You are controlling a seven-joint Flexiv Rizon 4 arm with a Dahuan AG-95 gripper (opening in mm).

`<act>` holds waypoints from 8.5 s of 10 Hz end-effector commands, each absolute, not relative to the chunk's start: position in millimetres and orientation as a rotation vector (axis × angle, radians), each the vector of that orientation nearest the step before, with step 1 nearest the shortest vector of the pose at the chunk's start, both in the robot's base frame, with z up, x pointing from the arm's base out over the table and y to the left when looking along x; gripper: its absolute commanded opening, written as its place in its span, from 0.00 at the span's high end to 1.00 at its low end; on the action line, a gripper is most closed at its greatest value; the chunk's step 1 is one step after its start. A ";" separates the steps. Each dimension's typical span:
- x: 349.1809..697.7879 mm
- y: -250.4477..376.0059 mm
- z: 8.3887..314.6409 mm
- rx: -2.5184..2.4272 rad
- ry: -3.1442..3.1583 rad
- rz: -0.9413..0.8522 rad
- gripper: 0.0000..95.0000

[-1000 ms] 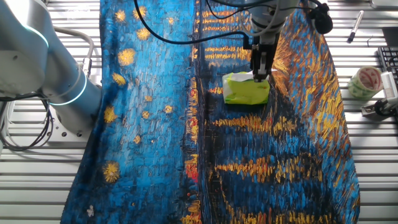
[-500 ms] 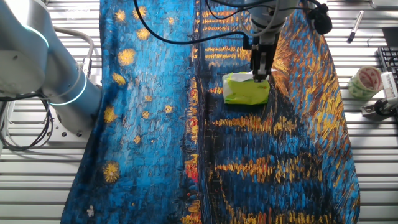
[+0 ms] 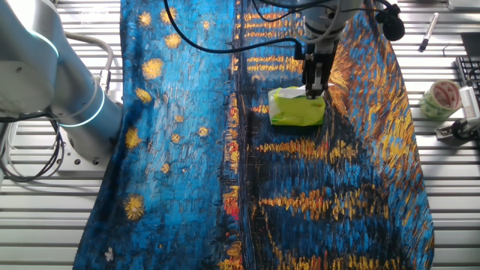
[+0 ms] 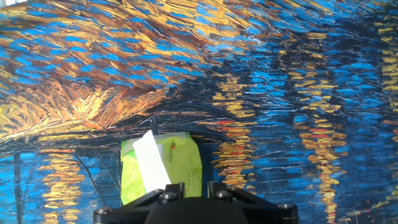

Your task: Pull out a napkin

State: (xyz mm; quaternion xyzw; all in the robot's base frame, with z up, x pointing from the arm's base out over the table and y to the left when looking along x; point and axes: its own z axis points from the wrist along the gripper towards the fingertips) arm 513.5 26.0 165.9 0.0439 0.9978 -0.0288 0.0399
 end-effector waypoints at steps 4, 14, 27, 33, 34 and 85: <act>511.9 24.8 166.0 0.143 3.052 -0.078 0.80; 511.9 24.8 166.0 0.133 3.045 -0.004 0.80; 511.9 24.8 166.0 -0.007 3.035 0.048 0.80; 511.9 24.8 166.0 0.127 3.045 0.052 0.80; 511.9 24.8 166.0 0.124 3.045 0.052 0.80; 505.0 52.8 111.8 0.075 2.995 0.061 0.60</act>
